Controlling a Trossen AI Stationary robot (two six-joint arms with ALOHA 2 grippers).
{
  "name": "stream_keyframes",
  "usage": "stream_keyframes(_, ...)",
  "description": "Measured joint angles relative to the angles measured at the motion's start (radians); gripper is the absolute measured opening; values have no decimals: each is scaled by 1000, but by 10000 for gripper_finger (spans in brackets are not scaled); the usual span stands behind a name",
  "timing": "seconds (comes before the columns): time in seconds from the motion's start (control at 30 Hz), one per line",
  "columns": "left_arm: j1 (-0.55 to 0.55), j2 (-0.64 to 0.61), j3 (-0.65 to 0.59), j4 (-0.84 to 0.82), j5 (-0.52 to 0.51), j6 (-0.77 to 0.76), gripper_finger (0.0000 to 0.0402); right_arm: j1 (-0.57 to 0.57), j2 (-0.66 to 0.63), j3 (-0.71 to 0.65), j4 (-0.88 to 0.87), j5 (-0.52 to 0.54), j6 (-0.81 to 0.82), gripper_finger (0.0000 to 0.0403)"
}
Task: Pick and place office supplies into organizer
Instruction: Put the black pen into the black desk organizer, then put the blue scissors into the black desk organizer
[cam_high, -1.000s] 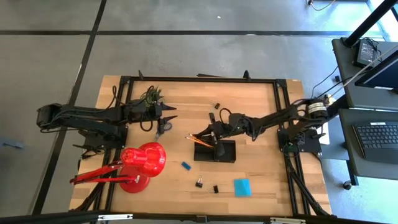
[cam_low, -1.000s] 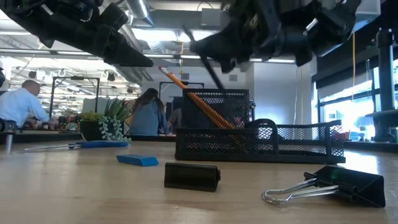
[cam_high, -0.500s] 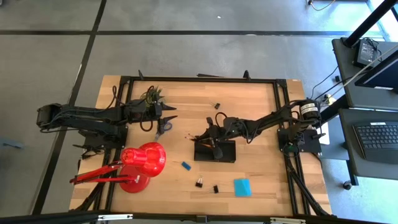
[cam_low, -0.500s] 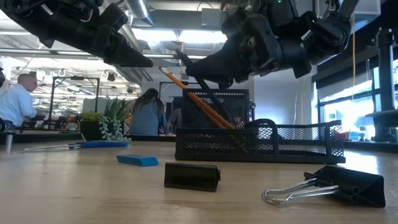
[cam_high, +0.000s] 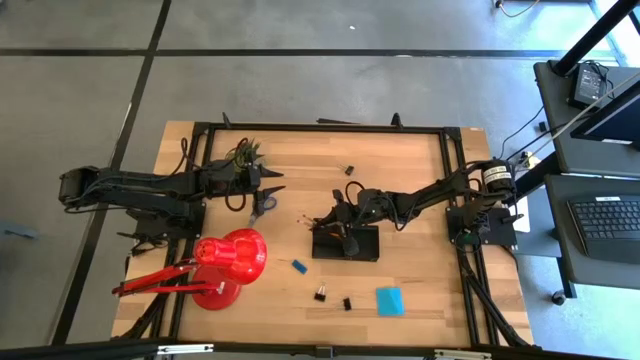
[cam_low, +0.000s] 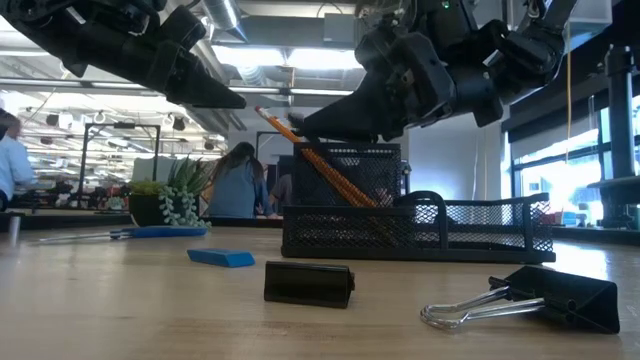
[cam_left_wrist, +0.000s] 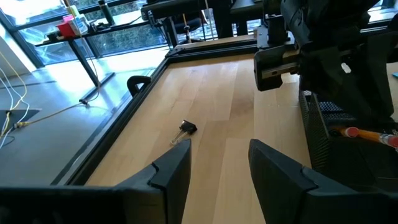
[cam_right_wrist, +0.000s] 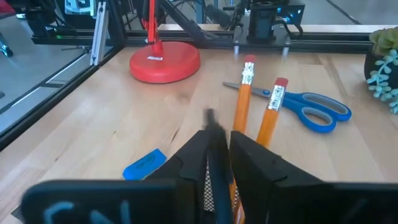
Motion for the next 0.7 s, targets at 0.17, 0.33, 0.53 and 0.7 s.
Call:
stream_keyframes(0.17, 0, 0, 0, 0, 0, 0, 155, 0, 0, 0, -1, 0, 0, 84)
stream_keyframes(0.33, 0, 0, 0, 0, 0, 0, 155, 0, -1, 0, 0, 0, -2, 97)
stream_keyframes(0.53, 0, 0, 0, 0, 0, 2, 155, 0, -21, 0, -1, 0, 0, 142)
stream_keyframes(0.7, 0, 0, 0, 0, 0, 2, 155, 0, -81, 0, -18, -1, -2, 202)
